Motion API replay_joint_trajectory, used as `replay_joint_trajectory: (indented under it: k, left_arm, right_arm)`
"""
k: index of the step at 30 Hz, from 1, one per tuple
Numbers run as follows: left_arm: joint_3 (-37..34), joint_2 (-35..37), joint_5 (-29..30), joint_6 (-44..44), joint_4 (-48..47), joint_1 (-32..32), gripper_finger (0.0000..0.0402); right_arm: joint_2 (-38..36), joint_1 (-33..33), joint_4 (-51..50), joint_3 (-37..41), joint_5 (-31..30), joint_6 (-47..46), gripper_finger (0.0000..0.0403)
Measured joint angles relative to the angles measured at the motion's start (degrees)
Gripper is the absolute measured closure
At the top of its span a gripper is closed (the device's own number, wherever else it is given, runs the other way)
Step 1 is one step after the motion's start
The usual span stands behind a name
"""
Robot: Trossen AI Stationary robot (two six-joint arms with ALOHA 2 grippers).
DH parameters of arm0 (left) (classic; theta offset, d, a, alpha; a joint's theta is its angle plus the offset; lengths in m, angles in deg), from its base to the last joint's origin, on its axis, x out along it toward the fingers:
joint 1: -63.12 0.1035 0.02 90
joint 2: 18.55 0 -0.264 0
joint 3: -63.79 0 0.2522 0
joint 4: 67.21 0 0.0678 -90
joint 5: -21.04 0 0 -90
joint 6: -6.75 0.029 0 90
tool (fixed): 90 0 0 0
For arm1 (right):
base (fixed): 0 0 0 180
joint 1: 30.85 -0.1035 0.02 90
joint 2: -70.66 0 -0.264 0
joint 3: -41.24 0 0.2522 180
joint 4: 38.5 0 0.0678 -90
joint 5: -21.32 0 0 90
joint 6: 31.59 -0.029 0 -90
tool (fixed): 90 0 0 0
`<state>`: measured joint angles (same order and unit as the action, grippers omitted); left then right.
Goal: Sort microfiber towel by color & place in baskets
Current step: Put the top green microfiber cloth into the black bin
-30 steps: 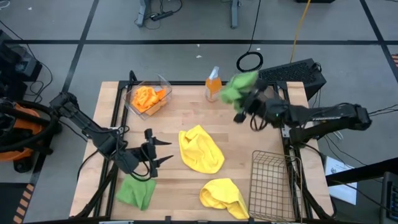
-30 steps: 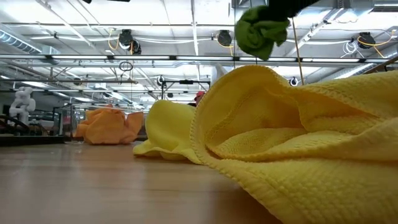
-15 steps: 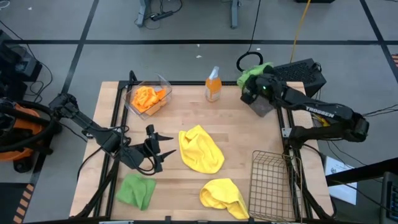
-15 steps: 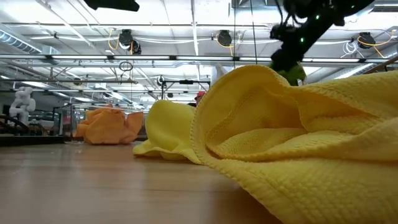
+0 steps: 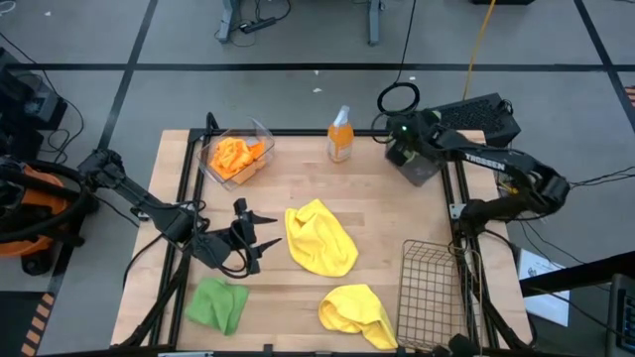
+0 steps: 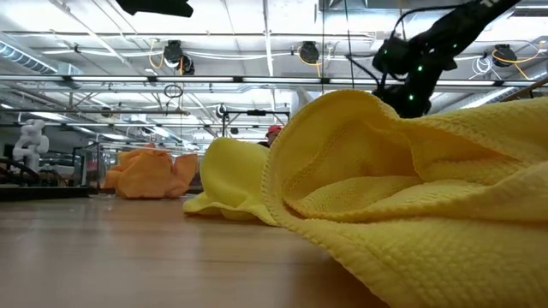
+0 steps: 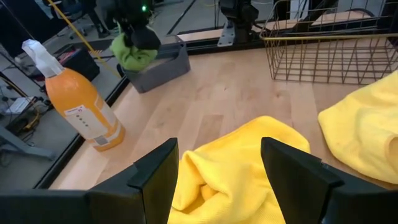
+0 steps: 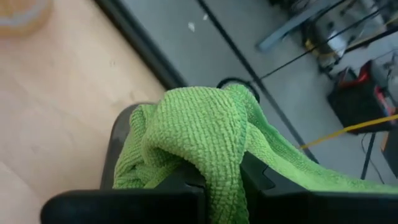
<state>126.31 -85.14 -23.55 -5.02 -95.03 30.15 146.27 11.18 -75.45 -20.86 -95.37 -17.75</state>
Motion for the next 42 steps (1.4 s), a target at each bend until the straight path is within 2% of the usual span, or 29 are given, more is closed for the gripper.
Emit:
replay_joint_trajectory:
  k: [11,20,23,35,42]
  left_arm:
    - [0.0,-3.1,-1.6,0.0,0.3,0.0,0.0166]
    - [0.0,-3.5,-2.1,0.0,1.6,0.0,0.0166]
    - [0.0,-3.5,-2.1,0.0,1.7,0.0,0.0166]
    - [0.0,-3.5,-2.1,0.0,1.6,0.0,0.0166]
    - [0.0,-3.5,-2.1,0.0,1.6,0.0,0.0166]
  right_arm:
    - [7.7,0.4,-1.6,0.0,0.2,-2.2,0.0375]
    - [8.3,0.5,-2.0,0.0,1.6,-3.3,0.0366]
    - [8.3,0.5,-2.4,0.0,1.6,-3.7,0.034]
    - [7.6,0.5,-8.4,0.0,1.3,-4.8,0.0188]
    - [1.3,-0.1,-9.1,0.0,1.4,-5.0,0.0139]
